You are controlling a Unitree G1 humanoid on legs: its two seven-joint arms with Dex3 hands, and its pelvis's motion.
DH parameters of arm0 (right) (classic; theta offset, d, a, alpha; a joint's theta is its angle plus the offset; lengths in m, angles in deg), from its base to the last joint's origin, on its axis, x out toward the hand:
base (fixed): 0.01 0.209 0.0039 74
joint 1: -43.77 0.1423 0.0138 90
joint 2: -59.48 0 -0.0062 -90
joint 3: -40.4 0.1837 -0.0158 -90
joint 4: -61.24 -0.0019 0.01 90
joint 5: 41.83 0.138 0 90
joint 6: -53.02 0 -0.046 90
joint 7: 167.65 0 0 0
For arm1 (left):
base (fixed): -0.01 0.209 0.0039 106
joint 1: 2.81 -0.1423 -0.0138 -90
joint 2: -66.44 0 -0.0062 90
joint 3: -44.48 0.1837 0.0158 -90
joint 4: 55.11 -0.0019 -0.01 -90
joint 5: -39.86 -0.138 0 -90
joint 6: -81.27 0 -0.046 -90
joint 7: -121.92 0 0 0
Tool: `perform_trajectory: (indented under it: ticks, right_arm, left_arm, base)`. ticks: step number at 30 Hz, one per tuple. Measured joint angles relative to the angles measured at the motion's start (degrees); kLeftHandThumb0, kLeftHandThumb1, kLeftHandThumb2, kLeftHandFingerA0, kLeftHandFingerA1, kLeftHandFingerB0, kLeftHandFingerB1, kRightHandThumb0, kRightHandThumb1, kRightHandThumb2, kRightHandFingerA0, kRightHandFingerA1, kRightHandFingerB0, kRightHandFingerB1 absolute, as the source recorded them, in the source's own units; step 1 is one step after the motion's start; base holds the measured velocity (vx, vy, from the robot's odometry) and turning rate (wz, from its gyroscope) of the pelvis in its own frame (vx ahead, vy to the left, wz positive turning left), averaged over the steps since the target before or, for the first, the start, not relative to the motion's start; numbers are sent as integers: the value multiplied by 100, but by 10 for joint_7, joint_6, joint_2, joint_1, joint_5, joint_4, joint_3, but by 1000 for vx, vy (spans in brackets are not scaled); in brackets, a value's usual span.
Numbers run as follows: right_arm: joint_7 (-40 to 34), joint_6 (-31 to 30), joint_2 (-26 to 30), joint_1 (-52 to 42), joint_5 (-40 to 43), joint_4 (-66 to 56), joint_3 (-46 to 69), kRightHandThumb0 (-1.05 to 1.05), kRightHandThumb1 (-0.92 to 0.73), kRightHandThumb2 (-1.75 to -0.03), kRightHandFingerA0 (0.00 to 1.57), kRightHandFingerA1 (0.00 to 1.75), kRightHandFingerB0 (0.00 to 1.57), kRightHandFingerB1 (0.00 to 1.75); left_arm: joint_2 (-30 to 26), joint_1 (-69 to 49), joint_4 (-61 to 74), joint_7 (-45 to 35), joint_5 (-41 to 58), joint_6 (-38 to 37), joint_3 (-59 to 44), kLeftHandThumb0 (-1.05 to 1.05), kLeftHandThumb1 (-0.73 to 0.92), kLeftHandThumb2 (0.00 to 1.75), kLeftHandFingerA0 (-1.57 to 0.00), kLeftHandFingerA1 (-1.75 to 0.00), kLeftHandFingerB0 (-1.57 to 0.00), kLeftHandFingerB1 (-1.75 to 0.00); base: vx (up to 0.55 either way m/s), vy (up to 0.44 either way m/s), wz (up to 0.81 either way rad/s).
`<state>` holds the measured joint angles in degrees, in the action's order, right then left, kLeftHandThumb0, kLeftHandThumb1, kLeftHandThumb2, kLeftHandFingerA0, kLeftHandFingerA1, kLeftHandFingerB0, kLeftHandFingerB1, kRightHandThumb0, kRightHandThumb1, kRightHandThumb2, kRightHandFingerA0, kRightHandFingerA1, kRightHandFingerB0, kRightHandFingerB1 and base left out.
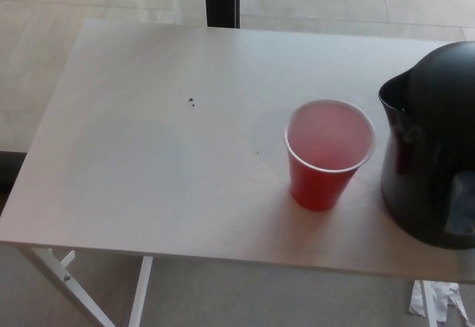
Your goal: The robot uses its right hand to lift up a kettle kept on the middle of the desk by its handle and tilt it into a glass kept next to it to pour out water
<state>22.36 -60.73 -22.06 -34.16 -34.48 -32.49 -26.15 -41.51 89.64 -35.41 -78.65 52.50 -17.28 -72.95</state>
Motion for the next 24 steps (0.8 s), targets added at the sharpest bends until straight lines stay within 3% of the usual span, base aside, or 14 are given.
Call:
perform_trajectory:
  ticks: [1,2,4,5,6,7,13,14,17,18,21,22,23,24]
  right_arm:
    - [-1,-4,-1,0,1,-2,0,-3,-40,-126,126,150,107,137]
    - [-2,-7,-1,0,1,-3,0,-3,-40,-126,126,150,107,137]
    - [-3,-10,-3,0,2,-4,0,-6,-37,-126,129,152,110,139]
    - [-3,-12,-4,0,3,-5,0,-4,-38,-127,130,153,113,140]
    - [-3,-12,-5,0,5,-6,-1,-6,-42,-129,129,151,113,140]
    - [-3,-12,-6,0,6,-7,-2,-6,-35,-143,98,175,86,166]
    - [-1,-7,-6,0,5,-9,-14,-9,-33,-148,96,175,76,172]
    - [-1,-6,-6,0,5,-9,-16,-12,-32,-149,98,175,78,171]
    - [0,-2,-2,0,-1,-11,-27,-13,-30,-150,97,175,78,170]
    - [0,-1,0,0,-4,-11,-30,-13,-33,-147,96,175,81,164]
    - [-5,-2,9,0,-17,-17,-45,-14,-35,-141,92,175,83,155]
    - [-8,-4,14,2,-25,-17,-53,-22,-43,-118,119,140,102,126]
    - [-12,-10,19,7,-32,-17,-61,-22,-43,-118,119,140,102,126]
    - [-15,-16,22,12,-38,-18,-68,-17,-46,-114,88,175,80,152]
  left_arm:
    - [0,0,0,0,0,0,0,-88,75,111,-46,-58,-28,-50]
    - [0,0,0,1,0,0,0,-88,75,111,-46,-58,-28,-50]
    - [0,0,0,1,0,0,0,-83,90,67,-53,-49,-33,-38]
    - [0,0,0,1,0,0,0,-83,74,112,-46,-59,-28,-51]
    - [0,0,0,1,0,0,0,-82,91,67,-53,-50,-33,-38]
    - [0,0,0,1,0,0,-1,-86,76,112,-47,-59,-27,-50]
    - [0,2,0,1,1,0,-4,-85,74,112,-47,-59,-28,-51]
    - [0,2,0,1,1,0,-4,-83,92,67,-55,-51,-33,-38]
    - [-1,2,0,1,1,0,-3,-85,92,68,-53,-50,-33,-37]
    - [-1,2,0,1,1,0,-3,-83,73,111,-48,-60,-30,-52]
    - [-1,2,-1,1,1,0,-3,-90,77,112,-47,-58,-28,-50]
    - [-2,2,-1,1,1,0,-3,-89,76,112,-47,-58,-29,-50]
    - [-2,2,-1,1,1,0,-3,-89,76,112,-47,-58,-29,-50]
    - [-2,2,-1,1,1,0,-3,-88,77,112,-47,-58,-29,-50]
  base:
    - [0,0,0]
    - [0,0,0]
    - [0,0,0]
    - [0,0,0]
    - [0,0,0]
    - [0,0,0]
    - [0,0,0]
    - [0,0,0]
    - [0,0,0]
    - [0,0,0]
    - [0,0,0]
    - [0,0,0]
    - [0,0,0]
    - [0,0,0]
